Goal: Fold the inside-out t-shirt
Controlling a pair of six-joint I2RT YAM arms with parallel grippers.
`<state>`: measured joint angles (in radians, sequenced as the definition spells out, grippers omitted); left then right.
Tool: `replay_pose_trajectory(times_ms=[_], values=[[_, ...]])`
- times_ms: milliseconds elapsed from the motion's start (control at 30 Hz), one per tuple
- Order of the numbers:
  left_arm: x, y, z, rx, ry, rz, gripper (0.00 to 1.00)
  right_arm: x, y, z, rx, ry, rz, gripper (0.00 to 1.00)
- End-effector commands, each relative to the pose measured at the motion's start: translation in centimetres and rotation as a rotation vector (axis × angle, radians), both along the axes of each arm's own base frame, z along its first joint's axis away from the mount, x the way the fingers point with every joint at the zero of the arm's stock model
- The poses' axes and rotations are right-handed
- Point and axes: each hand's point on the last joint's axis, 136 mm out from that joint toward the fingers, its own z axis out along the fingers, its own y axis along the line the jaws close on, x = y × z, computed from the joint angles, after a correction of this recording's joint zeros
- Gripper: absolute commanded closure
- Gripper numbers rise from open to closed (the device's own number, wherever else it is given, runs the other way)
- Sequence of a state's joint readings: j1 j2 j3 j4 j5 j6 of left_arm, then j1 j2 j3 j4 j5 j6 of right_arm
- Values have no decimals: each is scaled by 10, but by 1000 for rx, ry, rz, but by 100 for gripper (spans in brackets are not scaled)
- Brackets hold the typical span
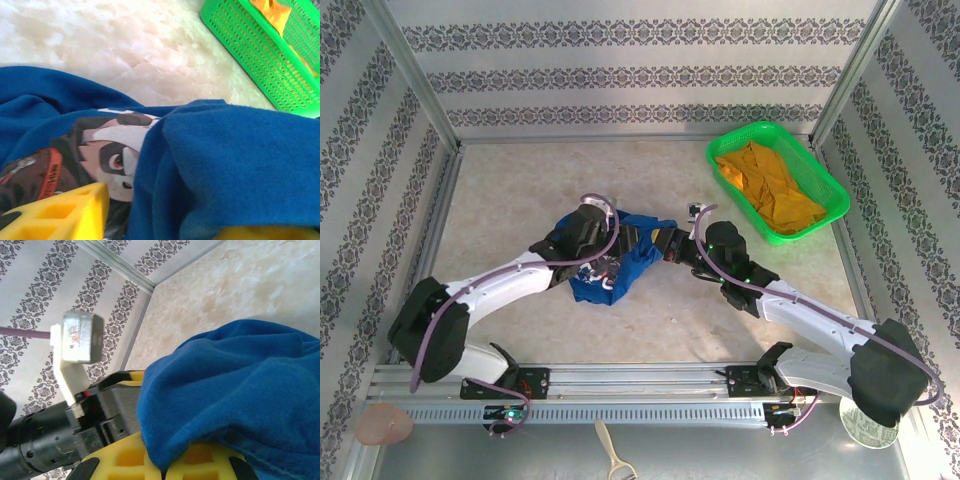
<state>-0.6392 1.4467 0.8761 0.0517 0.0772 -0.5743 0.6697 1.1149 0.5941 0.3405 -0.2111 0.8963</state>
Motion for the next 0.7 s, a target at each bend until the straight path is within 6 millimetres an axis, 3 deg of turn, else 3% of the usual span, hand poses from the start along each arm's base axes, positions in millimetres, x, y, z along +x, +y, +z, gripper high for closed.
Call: replay_pose_trajectory(times_ms=[0, 100, 233, 300, 433, 667], values=[[9, -13, 2, -10, 0, -57, 44, -2, 7, 32, 67, -50, 17, 100], [13, -19, -11, -12, 27, -75, 61, -2, 7, 39, 80, -61, 17, 100], [18, -15, -10, -66, 49, -95, 98, 1, -12, 48, 90, -81, -26, 100], [17, -8, 4, -106, 36, -104, 100, 7, -31, 47, 92, -78, -75, 100], [3, -6, 57, -243, -28, -211, 100, 18, -60, 27, 65, -35, -158, 100], [-42, -26, 138, -543, -107, -541, 100, 41, -49, -36, -99, 46, -219, 100]])
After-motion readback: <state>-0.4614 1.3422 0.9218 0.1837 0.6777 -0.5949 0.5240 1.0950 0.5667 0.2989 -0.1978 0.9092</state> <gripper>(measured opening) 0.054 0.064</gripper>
